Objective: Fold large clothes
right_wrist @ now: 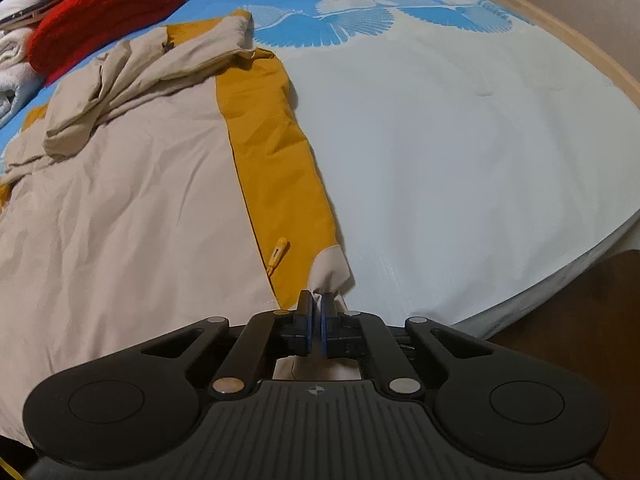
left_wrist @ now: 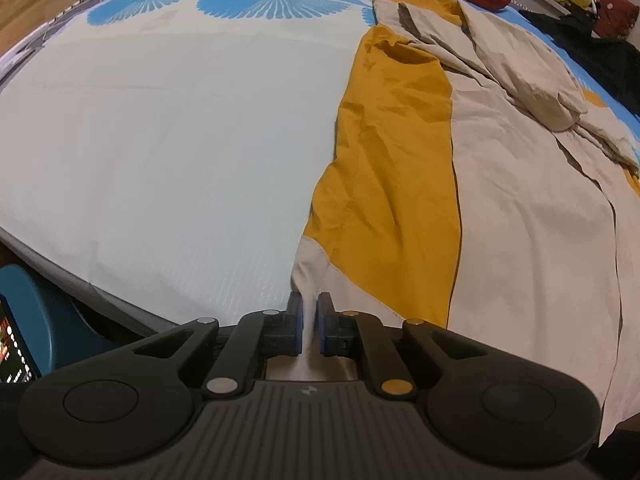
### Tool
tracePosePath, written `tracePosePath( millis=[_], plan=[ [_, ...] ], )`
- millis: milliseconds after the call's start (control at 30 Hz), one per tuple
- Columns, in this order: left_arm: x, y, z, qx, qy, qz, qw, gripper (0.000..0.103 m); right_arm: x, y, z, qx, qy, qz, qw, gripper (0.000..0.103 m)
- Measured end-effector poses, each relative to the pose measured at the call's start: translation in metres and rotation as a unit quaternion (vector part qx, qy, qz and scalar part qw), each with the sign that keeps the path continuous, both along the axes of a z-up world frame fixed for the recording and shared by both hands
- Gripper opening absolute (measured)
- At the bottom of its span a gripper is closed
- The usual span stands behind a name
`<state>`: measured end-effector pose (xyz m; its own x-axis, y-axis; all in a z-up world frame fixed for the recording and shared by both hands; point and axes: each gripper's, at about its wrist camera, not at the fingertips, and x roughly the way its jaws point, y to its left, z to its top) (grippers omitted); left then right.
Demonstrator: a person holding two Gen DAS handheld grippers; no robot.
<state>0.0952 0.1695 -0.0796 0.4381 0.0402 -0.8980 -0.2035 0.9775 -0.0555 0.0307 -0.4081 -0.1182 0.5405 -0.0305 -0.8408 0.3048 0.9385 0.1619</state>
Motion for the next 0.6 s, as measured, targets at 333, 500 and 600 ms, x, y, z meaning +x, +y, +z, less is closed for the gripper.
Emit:
tracePosePath(
  millis=[333, 500, 600],
  plan=[
    [-0.001, 0.0, 0.001, 0.001, -0.001, 0.002, 1.0, 0.005, 0.002, 0.002, -0.005, -0.002, 0.017, -0.003, 1.0, 0.009],
    [-0.006, -0.008, 0.018, 0.011, -0.03, -0.016, 0.9994, 0.001, -0.001, -0.001, 0.004, 0.0, -0.006, -0.003, 1.0, 0.002],
    [-0.012, -0.012, 0.039, 0.01, -0.055, -0.034, 0.9979, 0.0, -0.006, -0.003, 0.02, 0.014, -0.035, -0.009, 0.999, 0.001]
  ],
)
